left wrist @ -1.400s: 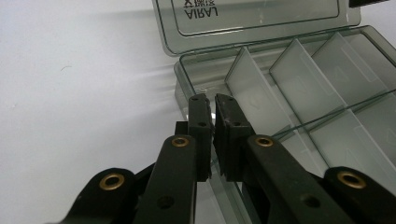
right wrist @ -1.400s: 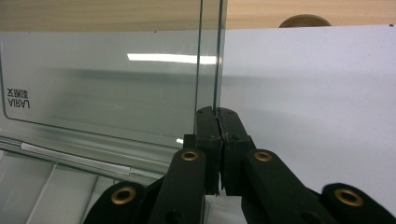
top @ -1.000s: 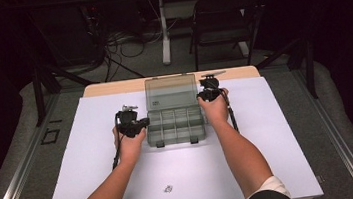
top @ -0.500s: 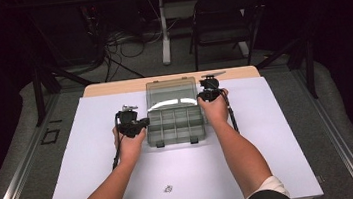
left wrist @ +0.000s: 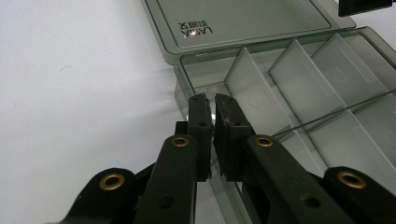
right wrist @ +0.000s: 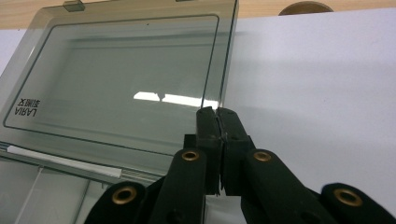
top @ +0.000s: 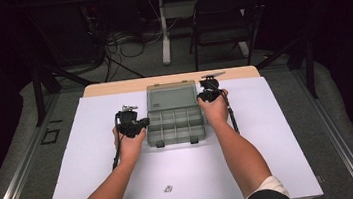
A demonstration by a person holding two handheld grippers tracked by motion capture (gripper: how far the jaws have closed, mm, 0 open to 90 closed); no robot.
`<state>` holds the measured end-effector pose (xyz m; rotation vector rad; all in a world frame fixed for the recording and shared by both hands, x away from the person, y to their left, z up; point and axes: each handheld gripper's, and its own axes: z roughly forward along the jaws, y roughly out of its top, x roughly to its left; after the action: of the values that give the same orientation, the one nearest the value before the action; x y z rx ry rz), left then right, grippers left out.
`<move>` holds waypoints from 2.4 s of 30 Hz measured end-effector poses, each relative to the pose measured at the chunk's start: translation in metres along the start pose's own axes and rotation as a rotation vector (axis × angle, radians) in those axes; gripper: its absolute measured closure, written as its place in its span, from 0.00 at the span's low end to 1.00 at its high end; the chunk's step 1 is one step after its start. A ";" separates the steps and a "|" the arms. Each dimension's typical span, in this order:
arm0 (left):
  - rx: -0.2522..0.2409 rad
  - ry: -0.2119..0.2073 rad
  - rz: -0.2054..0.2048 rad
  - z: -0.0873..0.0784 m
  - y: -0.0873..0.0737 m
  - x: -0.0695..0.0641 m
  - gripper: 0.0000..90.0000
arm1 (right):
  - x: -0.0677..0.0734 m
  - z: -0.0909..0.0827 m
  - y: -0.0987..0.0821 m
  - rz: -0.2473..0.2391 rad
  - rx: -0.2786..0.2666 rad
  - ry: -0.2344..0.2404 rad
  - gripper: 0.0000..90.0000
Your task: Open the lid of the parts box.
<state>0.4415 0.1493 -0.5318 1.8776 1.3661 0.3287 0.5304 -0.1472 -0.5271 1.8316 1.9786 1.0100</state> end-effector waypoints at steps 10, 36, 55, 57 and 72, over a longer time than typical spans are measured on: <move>0.000 0.000 0.001 0.000 0.000 0.000 0.95 | 0.000 0.001 0.000 0.000 -0.001 -0.003 0.99; -0.002 0.004 -0.005 0.000 -0.001 0.000 0.95 | 0.000 0.001 -0.002 -0.015 -0.004 0.000 0.98; -0.007 -0.008 -0.035 -0.009 0.000 0.002 0.86 | 0.010 -0.024 -0.004 -0.108 -0.080 0.010 0.75; -0.017 -0.015 -0.031 -0.013 0.001 0.002 0.84 | 0.012 -0.029 -0.007 -0.139 -0.102 0.007 0.69; -0.083 -0.027 0.030 -0.044 -0.003 0.000 0.59 | 0.034 -0.086 -0.041 -0.408 -0.196 0.055 0.52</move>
<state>0.4129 0.1684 -0.5042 1.8290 1.2883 0.3682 0.4397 -0.1398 -0.4818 1.2429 2.0824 1.0822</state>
